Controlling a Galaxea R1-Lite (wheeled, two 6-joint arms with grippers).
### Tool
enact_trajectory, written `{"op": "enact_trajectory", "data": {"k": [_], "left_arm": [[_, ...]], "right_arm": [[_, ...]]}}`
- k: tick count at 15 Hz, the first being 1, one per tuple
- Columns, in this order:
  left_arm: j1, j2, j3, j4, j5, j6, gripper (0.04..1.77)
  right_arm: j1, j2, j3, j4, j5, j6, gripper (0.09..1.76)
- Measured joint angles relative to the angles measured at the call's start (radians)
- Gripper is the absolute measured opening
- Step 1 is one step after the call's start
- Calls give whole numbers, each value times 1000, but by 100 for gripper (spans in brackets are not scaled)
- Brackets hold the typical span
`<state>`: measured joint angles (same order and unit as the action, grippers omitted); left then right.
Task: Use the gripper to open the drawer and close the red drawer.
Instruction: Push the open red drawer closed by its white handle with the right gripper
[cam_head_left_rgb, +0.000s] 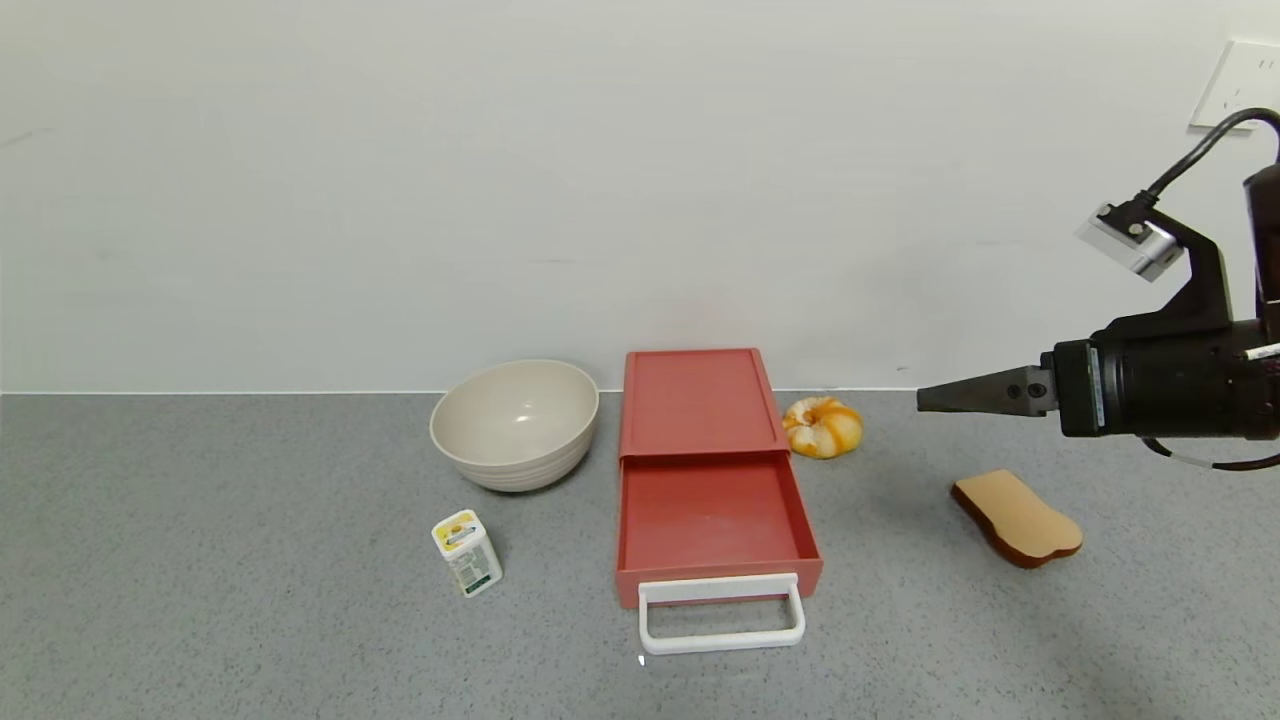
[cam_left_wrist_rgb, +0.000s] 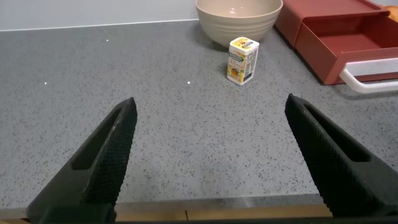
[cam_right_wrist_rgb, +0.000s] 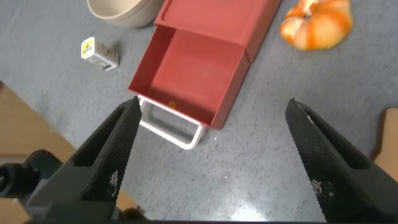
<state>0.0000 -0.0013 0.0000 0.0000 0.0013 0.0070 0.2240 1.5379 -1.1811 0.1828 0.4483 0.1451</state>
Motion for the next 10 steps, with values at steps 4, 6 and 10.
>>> {"op": "enact_trajectory", "data": {"k": [4,6,10], "left_arm": [[0,0,0,0,0,-1,172],[0,0,0,0,0,-1,172],[0,0,0,0,0,-1,172]], "right_arm": [[-42,-8,112,-186,8,2,171],[-49,-5,136,-196,8,3,171],[-53,-3,143,-197,8,3,171]]}}
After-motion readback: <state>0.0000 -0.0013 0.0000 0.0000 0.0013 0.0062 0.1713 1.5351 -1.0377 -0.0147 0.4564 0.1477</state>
